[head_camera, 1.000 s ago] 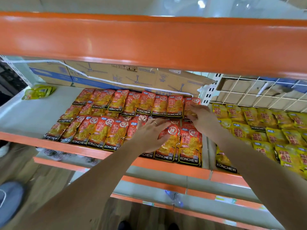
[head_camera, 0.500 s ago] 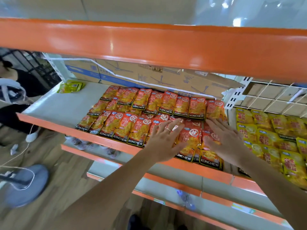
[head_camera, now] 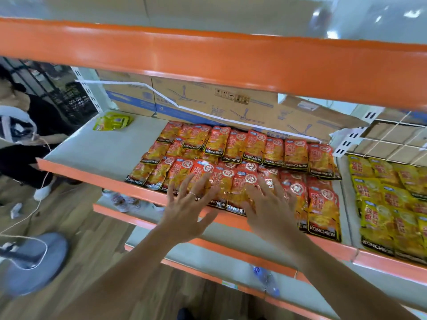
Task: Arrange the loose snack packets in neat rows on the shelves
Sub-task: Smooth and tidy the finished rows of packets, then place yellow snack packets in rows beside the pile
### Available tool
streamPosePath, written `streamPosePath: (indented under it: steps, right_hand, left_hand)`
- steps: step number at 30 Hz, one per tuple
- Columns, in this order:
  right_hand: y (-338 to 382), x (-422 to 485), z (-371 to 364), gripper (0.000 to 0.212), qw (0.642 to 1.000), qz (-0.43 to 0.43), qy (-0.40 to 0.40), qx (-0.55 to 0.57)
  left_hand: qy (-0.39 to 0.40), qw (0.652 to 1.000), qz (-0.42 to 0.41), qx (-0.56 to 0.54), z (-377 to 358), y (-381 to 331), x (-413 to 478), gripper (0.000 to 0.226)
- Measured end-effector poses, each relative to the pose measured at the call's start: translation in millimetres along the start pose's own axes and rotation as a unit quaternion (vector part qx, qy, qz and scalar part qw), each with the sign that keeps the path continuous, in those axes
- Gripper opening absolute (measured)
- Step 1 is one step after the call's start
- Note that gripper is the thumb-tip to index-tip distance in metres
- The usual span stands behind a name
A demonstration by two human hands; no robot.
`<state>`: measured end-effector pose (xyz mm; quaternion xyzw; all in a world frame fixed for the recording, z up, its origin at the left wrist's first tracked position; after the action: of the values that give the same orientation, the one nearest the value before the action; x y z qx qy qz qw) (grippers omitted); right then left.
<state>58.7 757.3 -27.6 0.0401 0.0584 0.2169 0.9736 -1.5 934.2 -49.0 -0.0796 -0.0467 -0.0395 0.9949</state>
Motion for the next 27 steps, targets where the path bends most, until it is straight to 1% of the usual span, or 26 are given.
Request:
streamPosePath:
  steps: [1,3,5,7,12,17,20,24,27]
  right_hand:
    - [-3,1,-6,0.055,1.000,-0.013,0.014,-0.002]
    - [-6,1,-19,0.067,0.999,-0.018,0.035,-0.029]
    - [-6,-2,-24,0.083,0.999,-0.019,0.016,-0.048]
    - [-6,-8,-23,0.090,0.999,-0.023,-0.011,-0.042]
    - [9,-10,-2,0.077,0.998,-0.044,-0.048,0.003]
    - [45,6,4,0.074,0.998,-0.027,-0.056,-0.002]
    - [72,19,-1,0.076,0.999,-0.006,-0.042,-0.021]
    - [108,33,-16,0.071,0.999,0.041,0.002,-0.029]
    - [138,45,-17,0.071,0.997,0.076,0.002,-0.023]
  left_hand:
    - [0.008,1.000,-0.019,0.006,-2,0,1,0.058]
    - [0.022,0.998,-0.051,0.016,-8,1,2,0.061]
    - [0.031,0.997,-0.066,0.011,-14,4,2,0.062]
    - [0.031,0.997,-0.074,0.003,-15,5,2,0.060]
    - [0.018,0.997,-0.077,-0.010,-9,9,4,0.064]
    - [-0.021,0.999,-0.037,-0.030,4,34,6,0.069]
    - [-0.029,0.999,0.007,-0.019,7,64,4,0.071]
    - [-0.043,0.997,0.067,-0.023,13,101,-4,0.076]
    - [-0.046,0.996,0.076,-0.024,17,122,-7,0.071]
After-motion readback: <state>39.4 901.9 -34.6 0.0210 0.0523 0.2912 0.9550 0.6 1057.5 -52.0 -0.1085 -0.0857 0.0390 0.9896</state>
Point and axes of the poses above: each hand's wrist, its own x-axis towards the middle knuckle, its own z-axis out of the back of the hand, y = z × x, the point moved 9 cm from there along x, towards the middle knuckle, and after that the axes turned 6 degrees about -x, right-handed, at the moved point
